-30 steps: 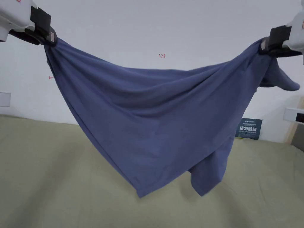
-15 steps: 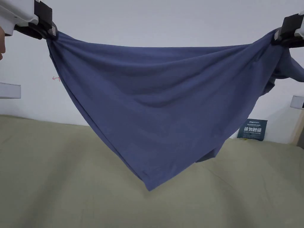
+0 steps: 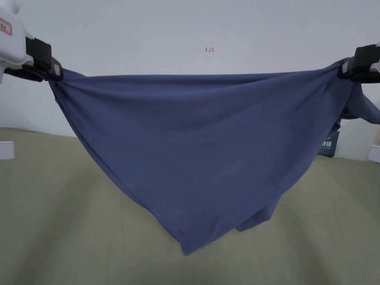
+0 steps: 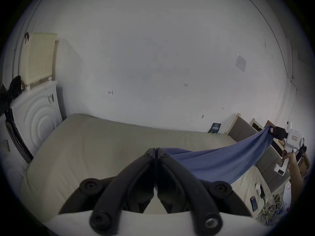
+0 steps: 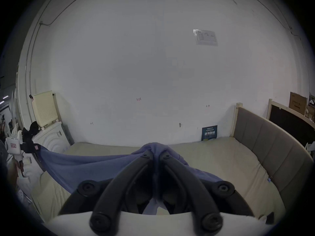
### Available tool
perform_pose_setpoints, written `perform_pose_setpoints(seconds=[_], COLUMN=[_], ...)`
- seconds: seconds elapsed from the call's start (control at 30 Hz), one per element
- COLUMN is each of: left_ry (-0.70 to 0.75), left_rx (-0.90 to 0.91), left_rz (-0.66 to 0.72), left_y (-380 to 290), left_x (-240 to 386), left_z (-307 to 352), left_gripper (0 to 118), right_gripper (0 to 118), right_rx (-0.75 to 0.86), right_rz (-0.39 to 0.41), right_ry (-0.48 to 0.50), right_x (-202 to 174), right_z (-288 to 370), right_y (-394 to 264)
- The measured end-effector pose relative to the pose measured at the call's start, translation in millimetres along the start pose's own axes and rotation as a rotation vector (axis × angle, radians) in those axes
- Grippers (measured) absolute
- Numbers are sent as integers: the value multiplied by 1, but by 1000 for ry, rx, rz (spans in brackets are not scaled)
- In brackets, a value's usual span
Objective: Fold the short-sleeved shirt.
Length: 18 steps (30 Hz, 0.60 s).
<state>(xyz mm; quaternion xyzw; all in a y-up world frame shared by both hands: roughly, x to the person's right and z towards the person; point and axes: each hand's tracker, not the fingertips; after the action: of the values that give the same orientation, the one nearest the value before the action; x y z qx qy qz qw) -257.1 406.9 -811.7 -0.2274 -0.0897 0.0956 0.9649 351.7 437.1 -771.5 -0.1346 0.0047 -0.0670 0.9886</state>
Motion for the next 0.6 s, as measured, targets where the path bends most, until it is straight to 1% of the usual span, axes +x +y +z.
perform_pose_setpoints(seconds=[0.07, 0.2, 0.3, 0.4, 0.5, 0.6], left_ry=[-7, -25, -48, -64, -69, -93], left_rx=[-26, -39, -72, -106, -119, -138], left_rz=[1, -2, 61, 73, 56, 109], left_y=[-14, -46, -73, -100, -130, -161], left_x=[-2, -13, -27, -37, -39, -42], left_z=[-1, 1, 4, 9, 16, 23], left_gripper=[0, 0, 0, 0, 0, 0], right_gripper=[7, 7, 7, 7, 7, 7], right_rx=[-20, -55, -84, -112, -147, -176], right_rz=[7, 15, 5, -24, -26, -46], right_ry=[-2, 38, 61, 73, 73, 76], right_x=[-3, -2, 2, 9, 15, 20], right_z=[3, 13, 25, 35, 45, 59], right_y=[-11, -41, -68, -96, -124, -157])
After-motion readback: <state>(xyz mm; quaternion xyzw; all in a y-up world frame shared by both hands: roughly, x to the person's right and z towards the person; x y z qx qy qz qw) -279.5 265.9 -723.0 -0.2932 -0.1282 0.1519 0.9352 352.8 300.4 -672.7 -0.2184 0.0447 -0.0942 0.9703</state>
